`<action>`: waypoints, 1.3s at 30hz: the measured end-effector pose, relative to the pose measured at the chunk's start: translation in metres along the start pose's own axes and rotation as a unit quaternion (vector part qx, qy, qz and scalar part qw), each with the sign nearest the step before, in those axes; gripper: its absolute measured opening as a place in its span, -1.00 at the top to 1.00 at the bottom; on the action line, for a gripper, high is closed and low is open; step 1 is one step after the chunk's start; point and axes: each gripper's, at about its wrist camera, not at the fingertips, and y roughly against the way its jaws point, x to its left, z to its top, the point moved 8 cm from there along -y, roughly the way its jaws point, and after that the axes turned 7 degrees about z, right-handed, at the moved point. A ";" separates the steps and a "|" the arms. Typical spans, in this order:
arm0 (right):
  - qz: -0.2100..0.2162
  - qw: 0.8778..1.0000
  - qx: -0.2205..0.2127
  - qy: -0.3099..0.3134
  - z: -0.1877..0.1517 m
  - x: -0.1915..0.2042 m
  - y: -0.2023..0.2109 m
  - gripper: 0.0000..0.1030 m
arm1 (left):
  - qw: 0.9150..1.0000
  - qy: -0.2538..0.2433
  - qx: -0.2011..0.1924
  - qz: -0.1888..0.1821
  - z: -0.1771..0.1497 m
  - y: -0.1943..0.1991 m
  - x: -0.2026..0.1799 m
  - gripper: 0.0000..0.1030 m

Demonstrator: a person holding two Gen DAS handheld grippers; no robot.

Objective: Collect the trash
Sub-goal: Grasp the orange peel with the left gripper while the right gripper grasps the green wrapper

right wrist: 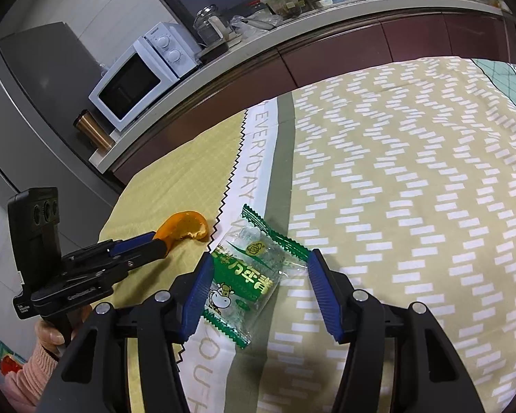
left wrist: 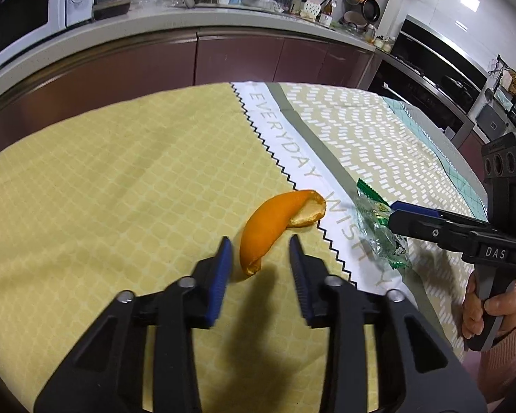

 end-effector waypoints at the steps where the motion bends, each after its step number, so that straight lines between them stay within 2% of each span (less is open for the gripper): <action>1: -0.004 1.000 0.001 0.003 0.000 0.001 0.000 -0.07 | 1.000 0.000 0.002 0.000 -0.001 -0.002 -0.001 0.48; 3: -0.005 1.000 -0.001 -0.001 0.000 0.000 0.002 -0.07 | 1.000 0.001 0.005 0.000 -0.004 -0.003 -0.001 0.62; 7: -0.002 1.000 -0.009 -0.019 0.000 -0.005 0.011 -0.08 | 1.000 0.005 0.003 -0.002 -0.006 -0.003 0.000 0.67; 10: 0.006 1.000 -0.009 -0.024 -0.002 -0.004 0.015 -0.16 | 1.000 0.010 0.001 -0.003 -0.009 0.000 0.002 0.71; 14: 0.009 1.000 0.002 -0.015 -0.006 0.003 0.004 -0.16 | 1.000 0.014 -0.004 -0.001 -0.012 0.005 0.002 0.73; 17: -0.005 1.000 0.004 0.012 -0.006 0.012 -0.005 -0.15 | 1.000 0.018 -0.009 -0.001 -0.015 0.012 0.002 0.75; 19: -0.011 1.000 0.007 0.021 -0.007 0.015 -0.009 -0.05 | 1.000 0.022 -0.011 -0.003 -0.017 0.017 0.004 0.76; 21: -0.018 0.999 0.013 0.033 -0.008 0.018 -0.013 0.29 | 0.999 0.028 -0.015 -0.005 -0.019 0.022 0.006 0.76; 24: -0.014 0.999 0.013 0.029 -0.010 0.017 -0.015 0.50 | 0.999 0.033 -0.020 -0.007 -0.021 0.028 0.008 0.76; 28: 0.001 1.000 0.010 0.021 -0.010 0.019 -0.011 0.53 | 0.999 0.037 -0.026 -0.008 -0.026 0.038 0.011 0.77; 32: 0.014 0.999 0.006 0.032 -0.011 0.030 -0.006 0.67 | 0.999 0.042 -0.035 -0.005 -0.030 0.049 0.016 0.78; 39: 0.039 0.997 0.001 0.061 -0.008 0.061 -0.003 0.70 | 0.998 0.054 -0.043 0.000 -0.040 0.067 0.026 0.78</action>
